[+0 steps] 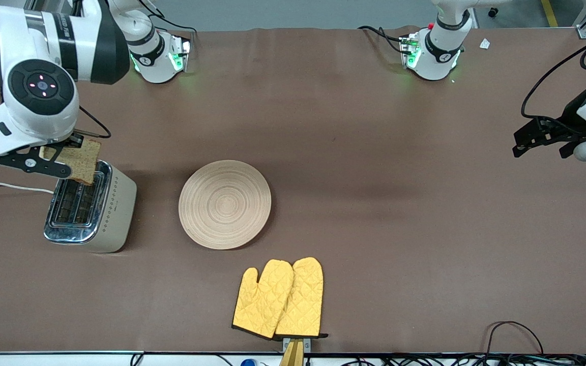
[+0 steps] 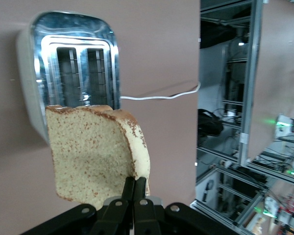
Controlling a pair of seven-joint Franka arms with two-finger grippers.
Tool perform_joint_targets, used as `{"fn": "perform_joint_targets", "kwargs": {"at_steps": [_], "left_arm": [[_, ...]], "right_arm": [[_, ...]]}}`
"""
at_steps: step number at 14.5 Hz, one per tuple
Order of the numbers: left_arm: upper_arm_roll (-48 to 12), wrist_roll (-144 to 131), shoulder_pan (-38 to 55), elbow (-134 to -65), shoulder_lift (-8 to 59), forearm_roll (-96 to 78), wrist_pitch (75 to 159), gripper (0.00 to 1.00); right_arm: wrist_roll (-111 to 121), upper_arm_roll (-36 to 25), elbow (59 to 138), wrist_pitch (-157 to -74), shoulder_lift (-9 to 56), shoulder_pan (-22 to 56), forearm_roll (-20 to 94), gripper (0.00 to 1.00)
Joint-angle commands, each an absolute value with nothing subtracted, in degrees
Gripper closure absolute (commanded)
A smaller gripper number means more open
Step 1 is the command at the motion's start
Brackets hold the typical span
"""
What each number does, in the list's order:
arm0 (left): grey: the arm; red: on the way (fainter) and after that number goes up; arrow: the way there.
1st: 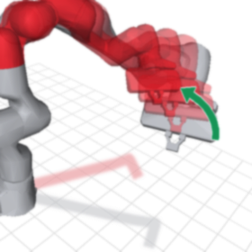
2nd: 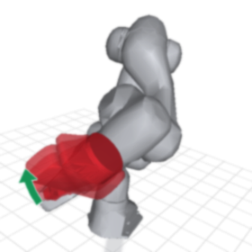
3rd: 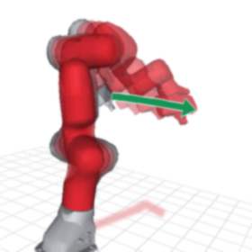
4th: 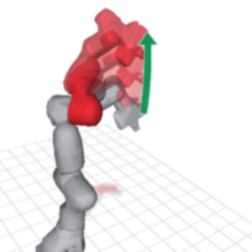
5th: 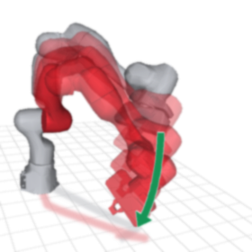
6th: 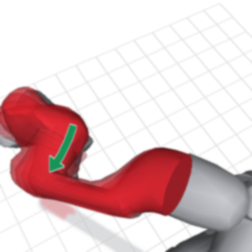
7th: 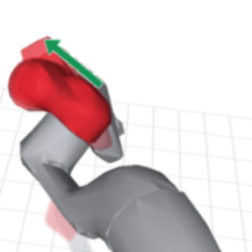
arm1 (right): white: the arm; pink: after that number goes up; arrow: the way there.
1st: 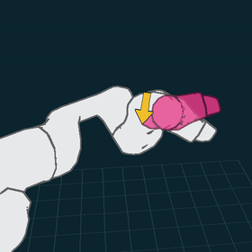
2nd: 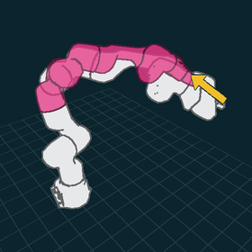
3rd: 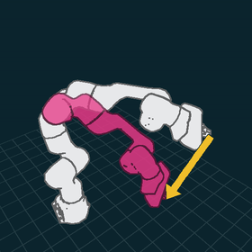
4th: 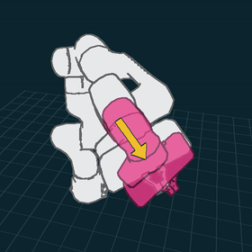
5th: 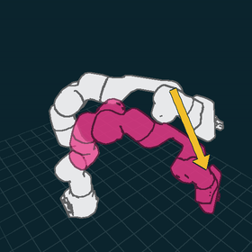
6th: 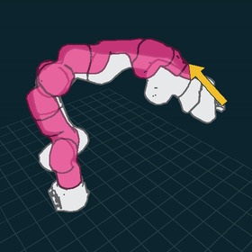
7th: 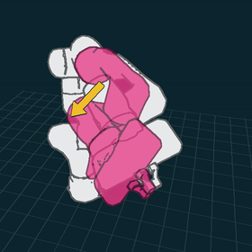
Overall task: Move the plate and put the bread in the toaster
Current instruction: 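Lower the bread into the toaster slot and open the right gripper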
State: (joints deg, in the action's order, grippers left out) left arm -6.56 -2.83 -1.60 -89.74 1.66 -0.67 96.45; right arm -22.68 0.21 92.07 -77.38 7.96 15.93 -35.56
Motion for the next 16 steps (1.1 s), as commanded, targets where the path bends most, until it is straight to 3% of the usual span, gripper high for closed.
{"fn": "perform_joint_targets", "kwargs": {"at_steps": [1,16], "left_arm": [[-6.94,-3.08,-1.76,-88.59,1.76,0.09,95.27,0.00],[-6.94,-3.34,-1.76,-88.68,1.76,-0.09,95.19,0.00]], "right_arm": [[-26.54,0.79,95.44,-78.66,7.73,15.73,-39.46,1.00],[-30.59,0.62,100.46,-91.93,13.27,12.04,-45.79,1.00]]}}
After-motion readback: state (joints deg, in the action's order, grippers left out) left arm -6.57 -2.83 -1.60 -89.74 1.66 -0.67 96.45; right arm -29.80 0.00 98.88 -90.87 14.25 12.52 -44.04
